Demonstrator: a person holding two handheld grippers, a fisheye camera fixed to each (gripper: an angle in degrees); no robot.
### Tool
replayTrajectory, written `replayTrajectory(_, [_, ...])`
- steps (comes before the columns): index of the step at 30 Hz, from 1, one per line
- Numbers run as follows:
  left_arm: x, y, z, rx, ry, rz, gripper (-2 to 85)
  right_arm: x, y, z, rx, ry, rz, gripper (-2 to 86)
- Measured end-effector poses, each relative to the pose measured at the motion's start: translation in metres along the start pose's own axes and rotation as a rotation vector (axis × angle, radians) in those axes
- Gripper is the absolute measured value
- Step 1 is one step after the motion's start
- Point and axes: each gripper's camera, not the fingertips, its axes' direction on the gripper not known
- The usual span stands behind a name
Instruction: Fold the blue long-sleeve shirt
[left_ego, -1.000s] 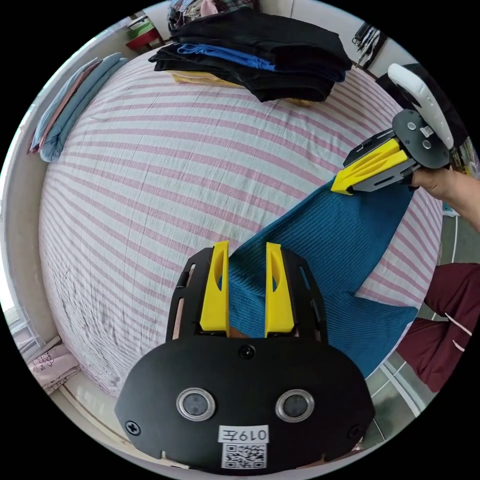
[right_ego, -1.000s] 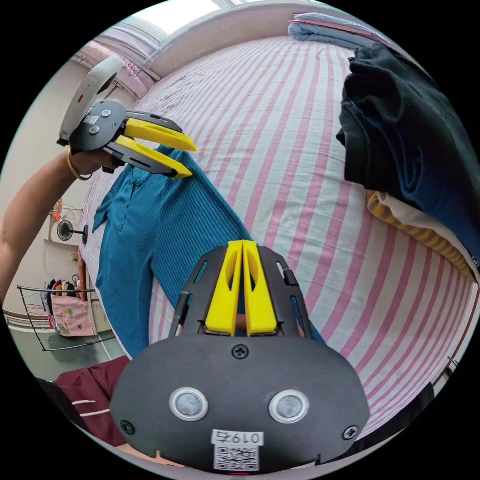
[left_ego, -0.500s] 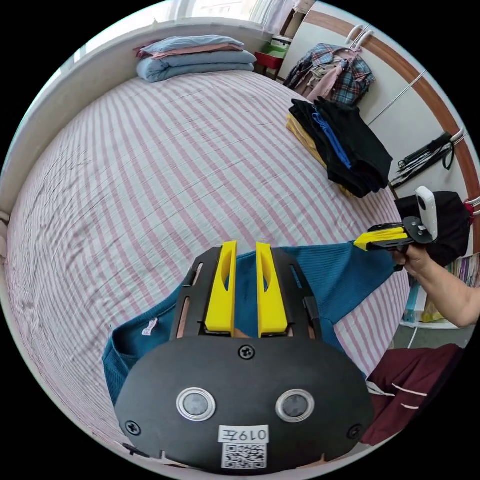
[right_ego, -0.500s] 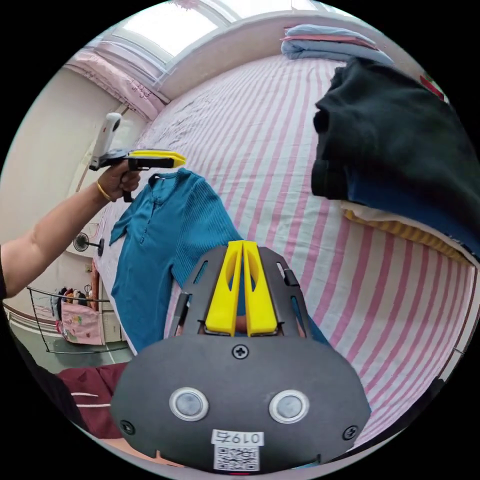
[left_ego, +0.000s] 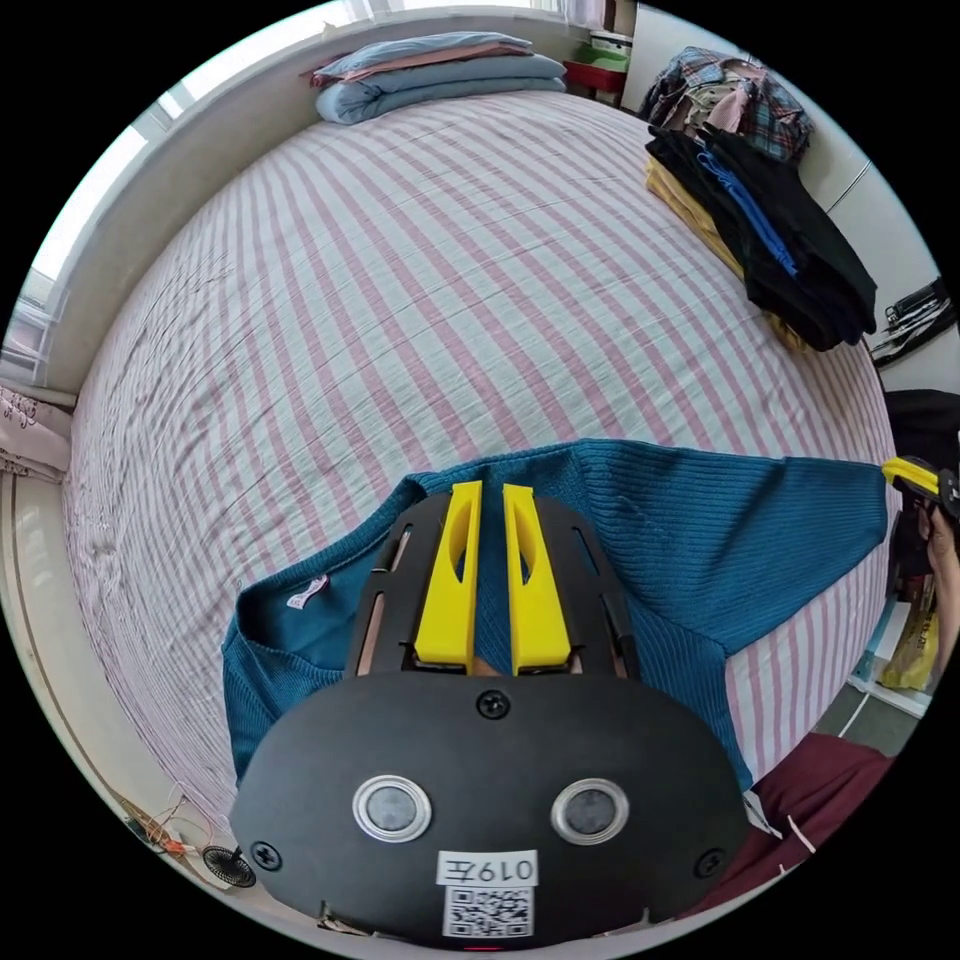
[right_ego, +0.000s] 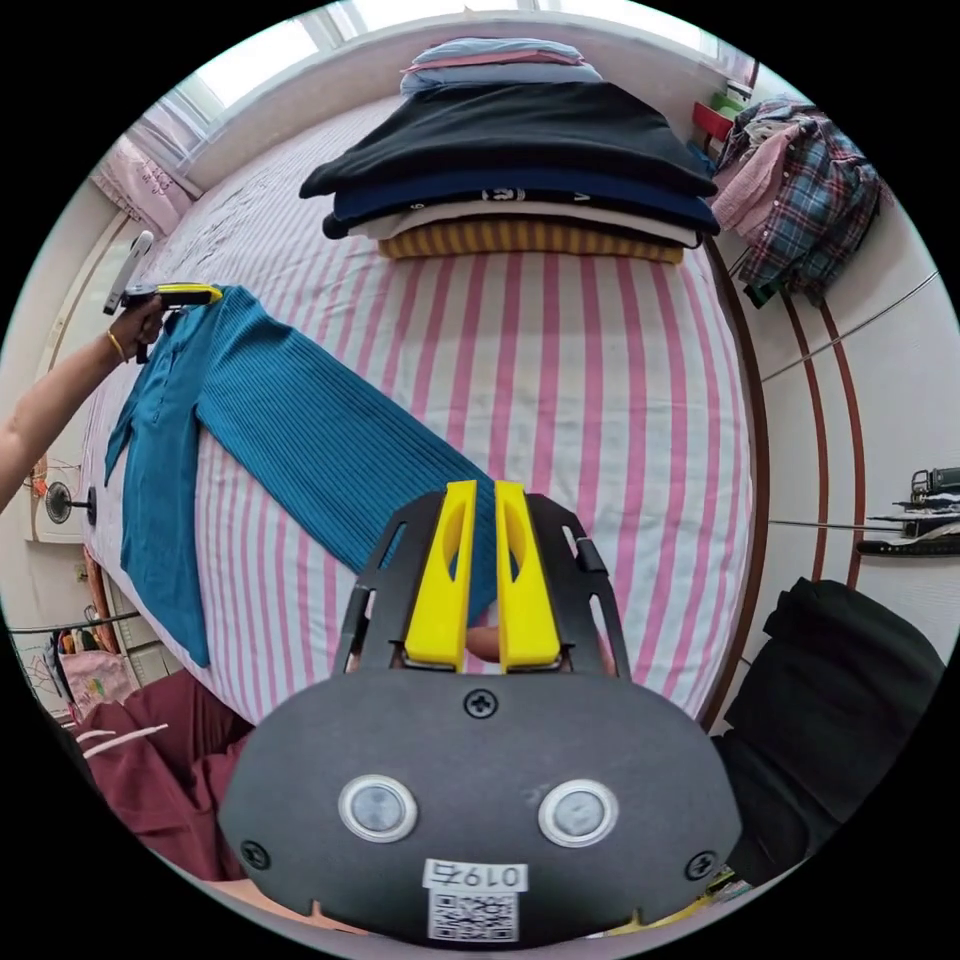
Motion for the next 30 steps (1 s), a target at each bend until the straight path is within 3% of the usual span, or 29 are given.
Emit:
replayTrajectory(4, [0.003, 0.022, -0.014, 0.08, -0.04, -0.041, 1.2, 0.002, 0.001, -0.003, -0.006, 0.003, -0.051, 9.0])
replayTrajectory(8, [0.029, 0.059, -0.041, 0.257, 0.097, -0.025, 1.2, 0.011, 0.004, -0.001, -0.075, 0.014, -0.12, 10.2])
replayTrajectory(10, [0.071, 0.088, -0.048, 0.317, 0.202, 0.088, 1.2, 0.017, 0.005, -0.005, -0.069, -0.001, -0.136, 9.4])
replayTrajectory(13, [0.143, 0.121, -0.036, 0.262, 0.455, 0.24, 1.1, 0.027, 0.003, -0.006, -0.099, -0.056, -0.178, 7.3])
replayTrajectory(19, [0.263, 0.164, -0.005, 0.114, 0.649, 0.319, 1.1, 0.037, 0.002, 0.0, -0.201, -0.1, -0.27, 0.6])
replayTrajectory(30, [0.302, 0.192, 0.023, 0.013, 0.527, 0.41, 1.3, 0.063, 0.026, 0.0, -0.24, -0.2, -0.119, 0.2])
